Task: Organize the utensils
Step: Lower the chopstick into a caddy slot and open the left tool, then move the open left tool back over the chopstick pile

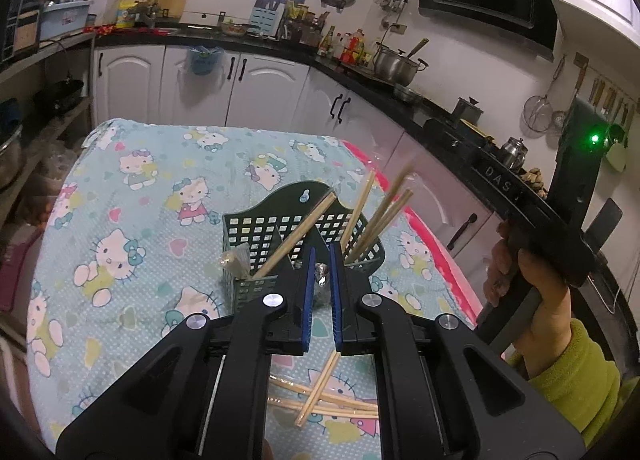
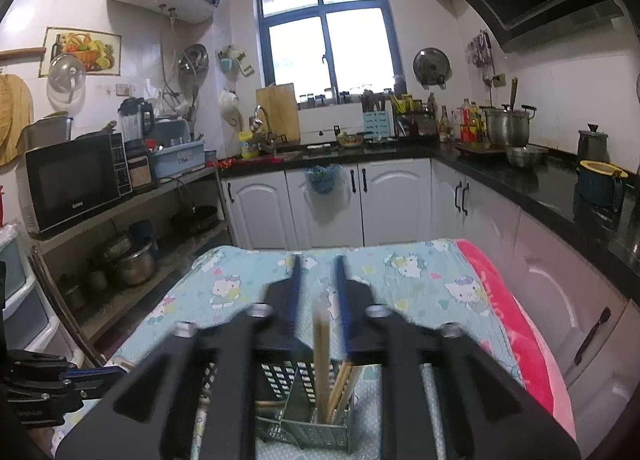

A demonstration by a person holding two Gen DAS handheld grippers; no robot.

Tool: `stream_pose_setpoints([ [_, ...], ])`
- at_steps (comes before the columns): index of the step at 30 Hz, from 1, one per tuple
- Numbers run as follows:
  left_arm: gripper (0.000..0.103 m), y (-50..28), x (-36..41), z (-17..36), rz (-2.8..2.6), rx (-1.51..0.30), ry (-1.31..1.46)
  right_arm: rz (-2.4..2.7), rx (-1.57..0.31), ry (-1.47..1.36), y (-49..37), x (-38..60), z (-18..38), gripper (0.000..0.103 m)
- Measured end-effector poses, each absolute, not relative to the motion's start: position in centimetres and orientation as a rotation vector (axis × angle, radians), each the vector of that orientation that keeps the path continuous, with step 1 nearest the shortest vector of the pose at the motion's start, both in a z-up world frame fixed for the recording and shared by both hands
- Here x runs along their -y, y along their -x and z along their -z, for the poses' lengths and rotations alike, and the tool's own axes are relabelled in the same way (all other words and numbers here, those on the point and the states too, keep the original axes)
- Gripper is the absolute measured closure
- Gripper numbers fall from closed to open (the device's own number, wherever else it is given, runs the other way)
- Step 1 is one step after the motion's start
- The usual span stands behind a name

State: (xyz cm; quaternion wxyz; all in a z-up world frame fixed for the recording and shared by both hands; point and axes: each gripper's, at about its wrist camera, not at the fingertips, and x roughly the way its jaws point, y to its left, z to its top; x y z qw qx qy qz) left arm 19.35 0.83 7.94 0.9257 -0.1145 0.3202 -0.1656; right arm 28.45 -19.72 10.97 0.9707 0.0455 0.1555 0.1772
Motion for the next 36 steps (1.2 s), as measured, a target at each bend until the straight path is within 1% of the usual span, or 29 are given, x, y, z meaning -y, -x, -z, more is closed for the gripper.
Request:
stream_pose_setpoints([
  [1, 0.099, -19.3, -0.9, -7.8, 0.342, -0.657, 0.237, -0.358, -0.319, -0.101, -28.4, 19.8, -10.8, 0.068],
  [3, 0.089, -19.3, -1.1, -7.7, 0.338, -0.656, 0.245, -0.356, -0.323, -0.113, -28.3, 20.2, -10.6, 0.066],
  [5, 0.071, -19.0, -1.3, -7.8, 0.339, -0.647, 0.261, -0.353, -0.332, -0.125, -28.1, 20.6, -10.4, 0.060],
  [6, 0.068, -18.9, -1.4, -7.8, 0.340, -0.640, 0.266, -0.351, -0.333, -0.132, -28.1, 20.8, -10.4, 0.055],
  [9, 0.056, -18.5, -1.8, -8.1, 0.340, -0.621, 0.283, -0.352, -0.336, -0.150, -27.7, 21.4, -10.3, 0.053],
  [11, 0.046, -18.3, -2.0, -8.3, 0.340, -0.613, 0.298, -0.349, -0.343, -0.153, -27.4, 21.7, -10.2, 0.051],
  [12, 0.044, -18.2, -2.1, -8.3, 0.342, -0.609, 0.305, -0.348, -0.345, -0.156, -27.3, 21.8, -10.2, 0.050],
  [14, 0.036, -17.9, -2.4, -8.5, 0.342, -0.598, 0.316, -0.348, -0.347, -0.160, -26.9, 22.1, -10.1, 0.049],
  [16, 0.032, -17.5, -2.5, -8.7, 0.342, -0.586, 0.322, -0.345, -0.344, -0.160, -26.8, 22.1, -10.1, 0.045],
  [20, 0.014, -17.0, -3.0, -9.1, 0.332, -0.562, 0.342, -0.345, -0.335, -0.163, -26.0, 22.6, -10.1, 0.044],
  [22, 0.011, -16.8, -3.3, -9.2, 0.329, -0.553, 0.355, -0.348, -0.331, -0.162, -25.5, 22.7, -10.2, 0.041],
  [36, 0.011, -15.1, -4.6, -9.6, 0.300, -0.522, 0.395, -0.385, -0.328, -0.145, -22.7, 22.8, -10.5, 0.037],
])
